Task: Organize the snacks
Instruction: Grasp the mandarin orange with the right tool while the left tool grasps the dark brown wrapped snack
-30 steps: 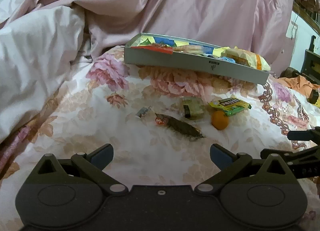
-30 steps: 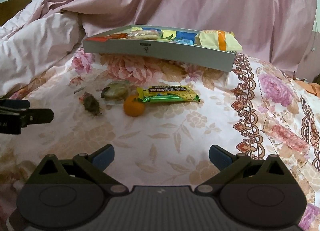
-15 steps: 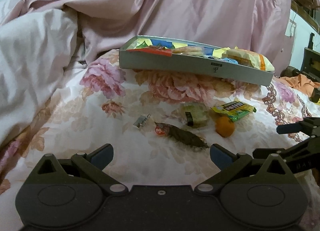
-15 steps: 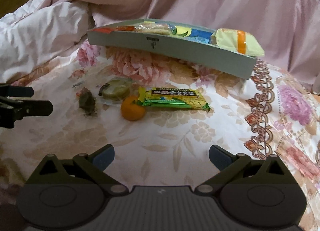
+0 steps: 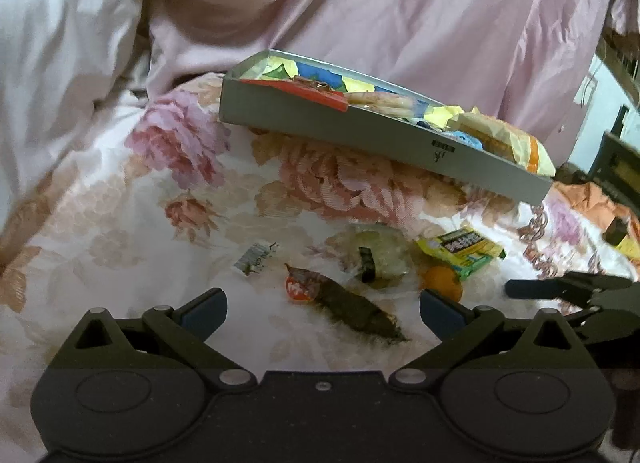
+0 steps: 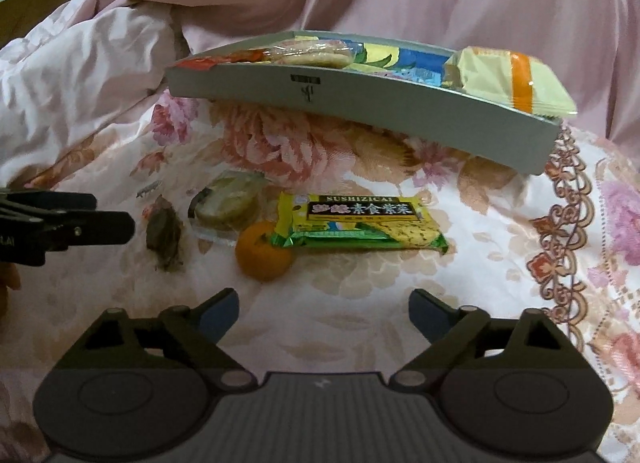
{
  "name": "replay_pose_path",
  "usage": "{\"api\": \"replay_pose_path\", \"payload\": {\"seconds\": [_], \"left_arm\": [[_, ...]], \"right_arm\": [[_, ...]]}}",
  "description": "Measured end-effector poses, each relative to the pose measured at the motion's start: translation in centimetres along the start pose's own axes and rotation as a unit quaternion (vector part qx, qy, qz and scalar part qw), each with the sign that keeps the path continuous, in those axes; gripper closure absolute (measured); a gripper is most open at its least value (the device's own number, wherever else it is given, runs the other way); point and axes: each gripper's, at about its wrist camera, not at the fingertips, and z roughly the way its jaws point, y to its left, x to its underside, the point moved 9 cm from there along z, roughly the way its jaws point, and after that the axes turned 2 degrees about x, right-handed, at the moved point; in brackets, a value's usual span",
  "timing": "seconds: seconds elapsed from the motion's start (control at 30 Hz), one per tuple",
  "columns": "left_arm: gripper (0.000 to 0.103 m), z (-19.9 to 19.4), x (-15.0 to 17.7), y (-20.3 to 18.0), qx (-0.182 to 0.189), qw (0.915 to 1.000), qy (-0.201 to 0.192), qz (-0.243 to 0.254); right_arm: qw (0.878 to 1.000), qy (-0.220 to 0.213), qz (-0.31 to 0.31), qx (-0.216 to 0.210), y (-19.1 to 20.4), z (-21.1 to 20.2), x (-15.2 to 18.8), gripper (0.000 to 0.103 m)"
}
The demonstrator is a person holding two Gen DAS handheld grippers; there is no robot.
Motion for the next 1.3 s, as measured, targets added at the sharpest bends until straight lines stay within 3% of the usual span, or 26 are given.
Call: {"api": "replay_pose_path", "payload": {"seconds": [0.3,0.43,0.77,1.1,1.3], "left_arm": [[0.001,0.7,0.1,0.8,0.041,0.9982,0.013,-0.041],[0.001,0.8,0.0,1.0,0.049,0.9975,0.016,-0.050],[0.002,0.8,0.0,1.6,0.028,0.9973,0.030,-0.061],[0.002,0.8,-0.1,1.8,0.020,0.9967,0.046,-0.064],[0.002,0.8,-0.2,2.0,0.012,0.9965,0.054,-0.063]], "right_arm": [[0.999,-0.003,-0.009,-0.033,2.1,1.6,-1.4,0.023],[0.999,0.000,-0.013,-0.041,2.9,2.5,-2.0,0.037],[0.998,-0.004,-0.024,-0.056,4.0,3.2,-2.6,0.064],[0.996,0.000,-0.030,-0.088,6.1,2.3,-2.2,0.064],[0.991,0.006,-0.043,-0.129,8.7,1.3,-1.4,0.064]]}}
